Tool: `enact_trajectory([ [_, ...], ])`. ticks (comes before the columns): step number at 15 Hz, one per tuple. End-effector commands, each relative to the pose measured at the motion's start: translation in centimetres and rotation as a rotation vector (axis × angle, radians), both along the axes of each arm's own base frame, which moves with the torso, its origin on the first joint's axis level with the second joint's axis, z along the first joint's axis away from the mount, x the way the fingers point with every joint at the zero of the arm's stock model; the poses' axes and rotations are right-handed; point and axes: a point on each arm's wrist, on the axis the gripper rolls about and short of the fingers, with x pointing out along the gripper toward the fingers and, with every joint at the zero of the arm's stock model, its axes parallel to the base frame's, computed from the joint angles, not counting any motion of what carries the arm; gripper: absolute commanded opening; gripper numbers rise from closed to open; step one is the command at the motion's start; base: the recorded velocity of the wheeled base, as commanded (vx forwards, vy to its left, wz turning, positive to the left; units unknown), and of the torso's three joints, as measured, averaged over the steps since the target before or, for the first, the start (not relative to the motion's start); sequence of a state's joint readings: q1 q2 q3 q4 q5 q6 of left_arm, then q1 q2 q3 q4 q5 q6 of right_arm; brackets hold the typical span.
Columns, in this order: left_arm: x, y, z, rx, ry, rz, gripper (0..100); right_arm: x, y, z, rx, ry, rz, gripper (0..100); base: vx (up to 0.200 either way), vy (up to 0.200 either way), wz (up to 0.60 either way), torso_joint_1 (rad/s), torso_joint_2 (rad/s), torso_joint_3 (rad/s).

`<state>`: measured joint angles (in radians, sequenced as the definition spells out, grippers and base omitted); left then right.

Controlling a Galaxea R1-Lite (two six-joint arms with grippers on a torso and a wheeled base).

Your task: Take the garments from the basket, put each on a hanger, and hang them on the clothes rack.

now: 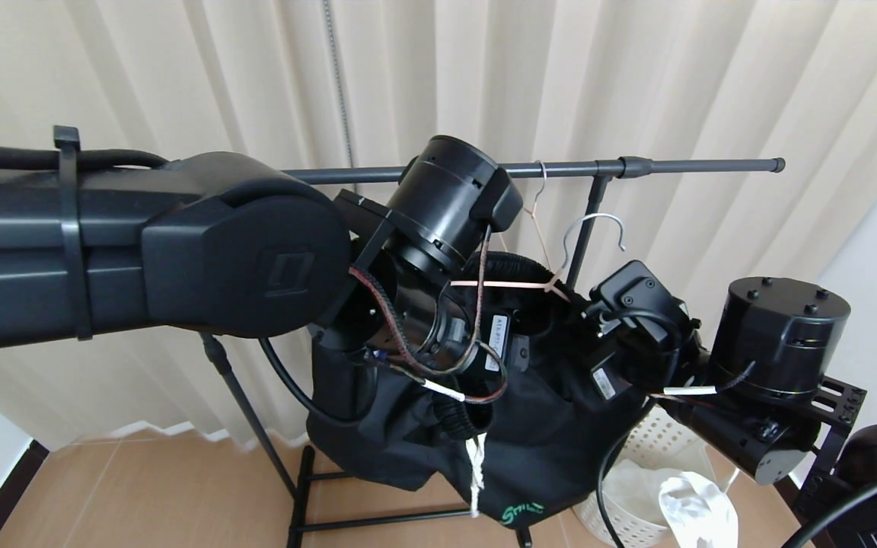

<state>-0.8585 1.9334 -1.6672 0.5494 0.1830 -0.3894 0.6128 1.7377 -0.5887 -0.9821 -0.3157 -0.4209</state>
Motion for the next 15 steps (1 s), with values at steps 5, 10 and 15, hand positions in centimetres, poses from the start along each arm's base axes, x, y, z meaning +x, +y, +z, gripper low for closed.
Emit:
enact_trajectory([
  [5,-2.4,1.9,1.6,-0.010,-0.022,-0.020,100,-0.1,-0.1,-0.3,-0.007,0.009,0.005,0,0.000,0.000,0.00,0.000,0.00,0.000],
  [10,-4.7,4.2,1.8,0.080,-0.089,0.020,100,0.0,-0.2,-0.4,-0.005,0.012,0.006,0,0.000,0.000,0.00,0.000,0.00,0.000],
  [15,-5.6,8.3,3.1,0.117,-0.208,-0.012,100,-0.2,-0.2,-0.9,-0.003,0.029,0.062,0,0.000,0.000,0.00,0.000,0.00,0.000],
])
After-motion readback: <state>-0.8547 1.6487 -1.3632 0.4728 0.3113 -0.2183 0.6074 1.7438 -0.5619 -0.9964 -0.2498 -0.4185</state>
